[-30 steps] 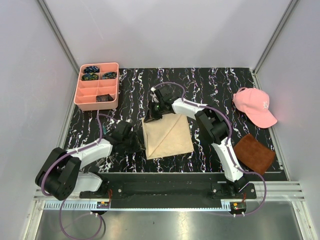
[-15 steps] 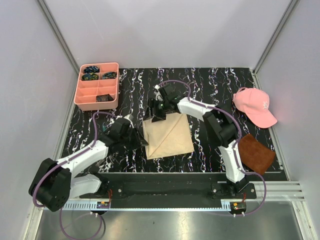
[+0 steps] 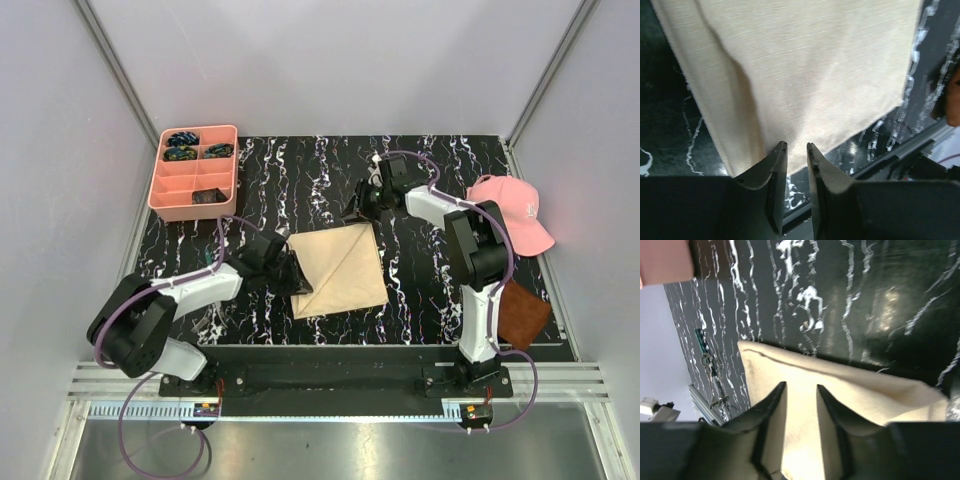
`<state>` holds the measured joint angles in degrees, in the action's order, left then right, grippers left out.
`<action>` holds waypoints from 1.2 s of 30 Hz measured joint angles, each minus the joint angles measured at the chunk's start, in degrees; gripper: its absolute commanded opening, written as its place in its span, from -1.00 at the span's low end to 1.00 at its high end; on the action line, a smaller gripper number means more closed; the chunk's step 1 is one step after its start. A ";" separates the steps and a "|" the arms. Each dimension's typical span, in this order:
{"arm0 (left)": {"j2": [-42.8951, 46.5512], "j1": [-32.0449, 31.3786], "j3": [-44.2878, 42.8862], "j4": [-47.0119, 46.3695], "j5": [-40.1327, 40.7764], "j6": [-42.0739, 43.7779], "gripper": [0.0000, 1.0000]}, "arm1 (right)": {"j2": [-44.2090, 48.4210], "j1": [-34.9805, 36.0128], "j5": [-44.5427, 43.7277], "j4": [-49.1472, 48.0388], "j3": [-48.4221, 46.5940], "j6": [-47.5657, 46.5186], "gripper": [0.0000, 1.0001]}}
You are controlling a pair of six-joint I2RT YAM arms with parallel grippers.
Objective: Fold the napkin into a case and place the utensils inside
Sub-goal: Fold the top corner of the square-folded napkin at the center of the board.
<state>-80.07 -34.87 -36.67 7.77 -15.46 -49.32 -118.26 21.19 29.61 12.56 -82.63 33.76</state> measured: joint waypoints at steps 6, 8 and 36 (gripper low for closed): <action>-1.79 0.00 3.19 -2.27 0.83 0.15 -0.54 | -3.08 -2.95 3.67 -5.07 3.72 -0.07 -0.41; -1.73 0.07 5.14 -3.65 0.57 -0.17 -0.54 | -4.26 -3.76 4.66 -5.86 4.85 -0.33 -0.41; 37.75 8.96 -5.05 24.44 19.37 -1.01 0.13 | 15.13 15.17 -19.17 13.00 3.82 -6.84 0.59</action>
<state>-42.33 -25.91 -41.71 32.21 3.90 -50.33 -103.13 36.36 10.44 25.56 -78.81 26.92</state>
